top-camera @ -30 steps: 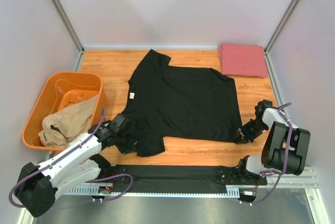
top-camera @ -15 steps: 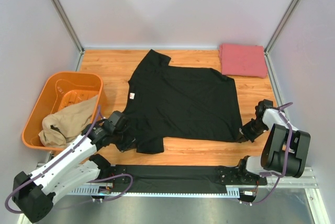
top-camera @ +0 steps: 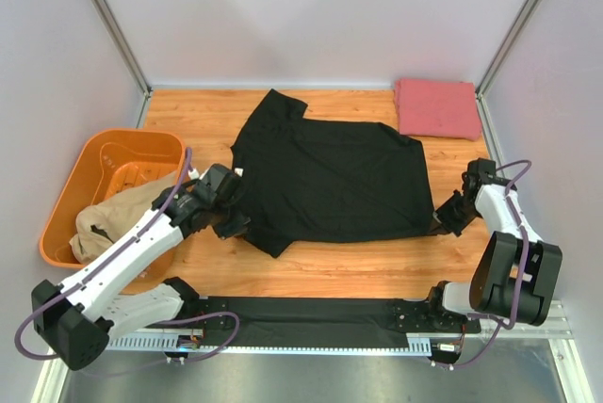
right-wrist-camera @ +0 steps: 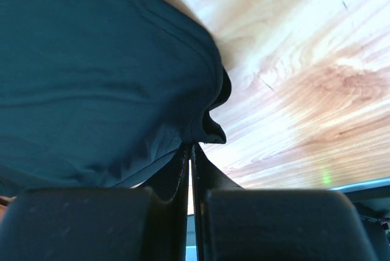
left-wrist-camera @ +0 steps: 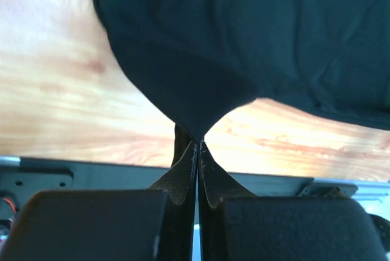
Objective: Fold and stack the t-shirts
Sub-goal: Fold the tshirt
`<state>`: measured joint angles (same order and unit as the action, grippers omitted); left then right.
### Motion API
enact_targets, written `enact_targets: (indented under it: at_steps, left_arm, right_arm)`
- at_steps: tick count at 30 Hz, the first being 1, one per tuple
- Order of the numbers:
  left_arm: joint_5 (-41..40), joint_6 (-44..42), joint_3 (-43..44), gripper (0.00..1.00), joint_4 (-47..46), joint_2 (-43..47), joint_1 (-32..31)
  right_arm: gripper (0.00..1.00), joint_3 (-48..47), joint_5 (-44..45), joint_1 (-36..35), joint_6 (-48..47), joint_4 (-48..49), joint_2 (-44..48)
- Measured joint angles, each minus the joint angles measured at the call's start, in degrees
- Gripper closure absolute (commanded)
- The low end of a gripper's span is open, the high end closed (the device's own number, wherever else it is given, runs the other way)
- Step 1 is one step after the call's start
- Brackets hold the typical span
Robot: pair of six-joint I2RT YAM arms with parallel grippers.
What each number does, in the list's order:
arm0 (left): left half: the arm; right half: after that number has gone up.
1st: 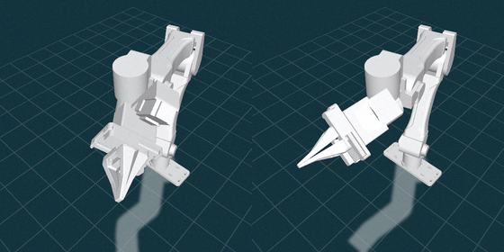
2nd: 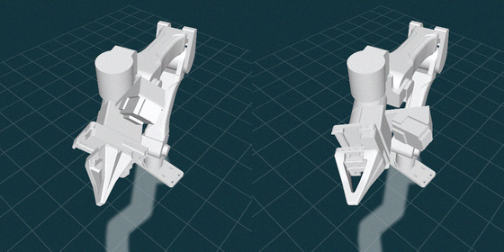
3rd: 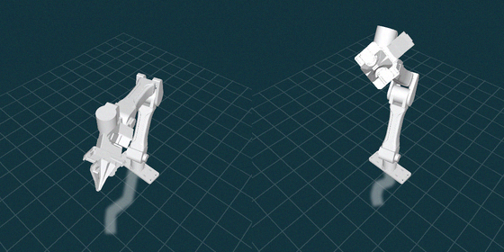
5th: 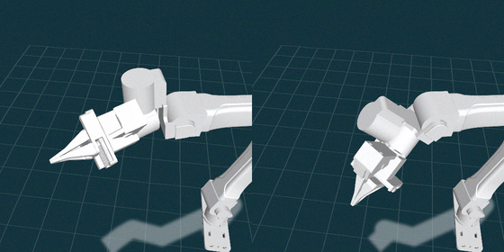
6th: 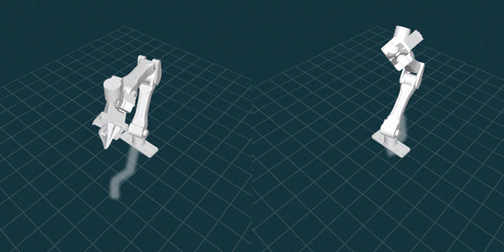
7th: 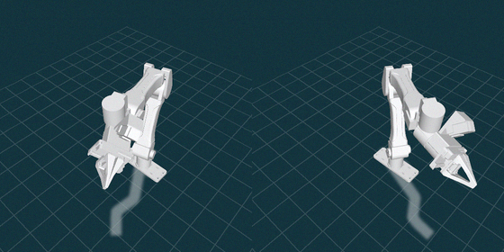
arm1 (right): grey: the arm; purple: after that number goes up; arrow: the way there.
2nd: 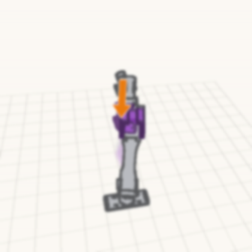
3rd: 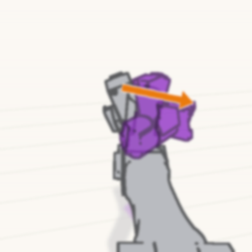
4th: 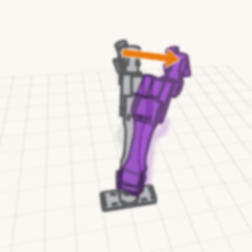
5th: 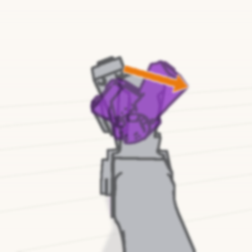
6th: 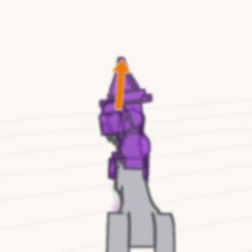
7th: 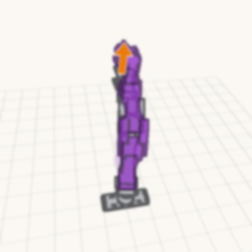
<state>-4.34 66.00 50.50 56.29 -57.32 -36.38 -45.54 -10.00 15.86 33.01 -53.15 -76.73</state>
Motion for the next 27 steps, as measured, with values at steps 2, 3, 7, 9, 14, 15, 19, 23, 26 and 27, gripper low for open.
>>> enact_targets:
  at_steps: [2, 3, 7, 9, 14, 15, 19, 23, 26, 27]
  left_arm:
    - [-1.7, -2.2, 3.3, 1.00, 0.1, -2.5, 0.0]
    - [-2.4, -3.3, 4.9, 1.00, 0.1, -3.7, 0.1]
    - [-4.1, -6.5, 9.5, 1.00, -0.3, -7.3, 1.0]
    - [-4.4, -8.1, 11.4, 1.00, -0.5, -9.2, 1.9]
    - [-4.5, -12.1, 16.1, 1.00, -2.0, -14.5, 5.3]
    - [-4.5, -12.7, 17.2, 1.00, -2.2, -15.6, 6.0]
    - [-4.3, -15.3, 21.3, 1.00, -3.1, -20.0, 8.9]
    - [-3.6, -17.4, 24.9, 1.00, -4.2, -24.3, 11.5]
    - [-3.0, -18.6, 27.0, 1.00, -5.0, -27.1, 13.0]
    - [-2.7, -18.9, 27.7, 1.00, -5.0, -28.1, 13.3]
  right_arm:
    - [1.00, -1.1, -0.1, -0.1, -0.5, 0.0, -0.1]
    - [1.00, -1.6, -0.2, -0.2, -0.8, 0.0, -0.2]
    - [1.00, -4.2, -0.7, -0.6, -1.9, -0.2, -2.8]
    - [1.00, -5.7, -1.1, -0.8, -2.3, -0.2, -4.8]
    - [1.00, -10.3, -2.2, -1.0, -3.1, 0.1, -9.5]
    - [1.00, -11.4, -2.5, -1.2, -3.2, 0.1, -10.5]
    - [1.00, -16.1, -3.3, -1.9, -3.4, 0.3, -14.3]
    - [0.99, -20.2, -3.7, -2.6, -3.5, 0.6, -17.9]
    - [0.99, -22.7, -3.8, -2.9, -3.5, 0.6, -20.6]
    - [1.00, -23.6, -3.8, -3.1, -3.5, 0.6, -21.6]
